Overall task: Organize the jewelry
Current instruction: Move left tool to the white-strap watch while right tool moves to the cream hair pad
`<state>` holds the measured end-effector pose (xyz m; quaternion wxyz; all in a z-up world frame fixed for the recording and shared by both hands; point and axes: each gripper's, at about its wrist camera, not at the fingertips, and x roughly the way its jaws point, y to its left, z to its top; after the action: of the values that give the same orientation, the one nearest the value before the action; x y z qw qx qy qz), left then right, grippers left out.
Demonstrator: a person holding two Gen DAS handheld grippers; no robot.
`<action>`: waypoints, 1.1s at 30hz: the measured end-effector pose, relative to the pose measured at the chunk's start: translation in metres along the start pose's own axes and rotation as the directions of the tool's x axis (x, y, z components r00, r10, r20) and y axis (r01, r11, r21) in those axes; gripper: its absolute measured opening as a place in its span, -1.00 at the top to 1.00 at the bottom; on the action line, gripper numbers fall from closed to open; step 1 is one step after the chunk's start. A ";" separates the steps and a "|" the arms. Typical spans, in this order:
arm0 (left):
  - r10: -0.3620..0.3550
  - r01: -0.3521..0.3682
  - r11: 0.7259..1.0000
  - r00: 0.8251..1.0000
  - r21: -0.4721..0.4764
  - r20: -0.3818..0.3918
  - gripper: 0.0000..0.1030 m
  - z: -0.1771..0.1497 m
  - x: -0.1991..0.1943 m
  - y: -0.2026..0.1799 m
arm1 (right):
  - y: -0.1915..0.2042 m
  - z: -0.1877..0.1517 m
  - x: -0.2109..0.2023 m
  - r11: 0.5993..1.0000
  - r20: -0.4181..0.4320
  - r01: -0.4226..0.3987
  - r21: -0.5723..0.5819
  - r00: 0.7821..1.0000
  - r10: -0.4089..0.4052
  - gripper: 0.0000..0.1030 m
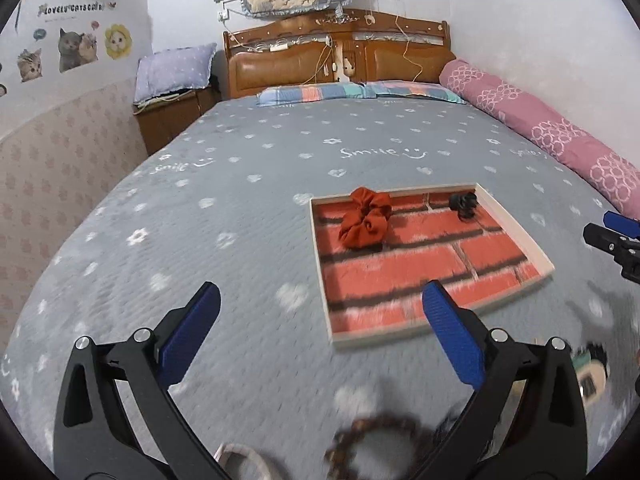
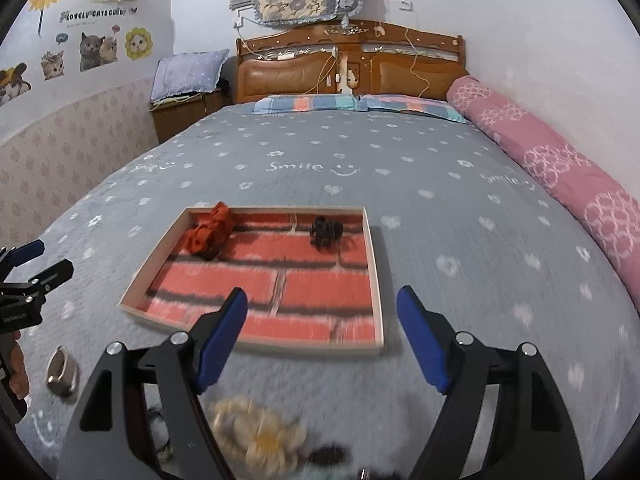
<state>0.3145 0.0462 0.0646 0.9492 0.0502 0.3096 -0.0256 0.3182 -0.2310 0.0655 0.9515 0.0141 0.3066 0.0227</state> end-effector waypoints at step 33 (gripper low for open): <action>0.060 -0.070 0.993 0.993 -0.090 -0.104 -0.90 -0.151 -0.029 0.062 | 0.003 -0.158 -0.053 0.990 -0.043 0.109 0.092 0.994 -0.105 -0.47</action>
<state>0.2076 0.1247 -0.0342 0.9339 0.0168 0.3564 0.0225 0.1830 -0.2289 -0.0319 0.9436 0.0418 0.3256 -0.0426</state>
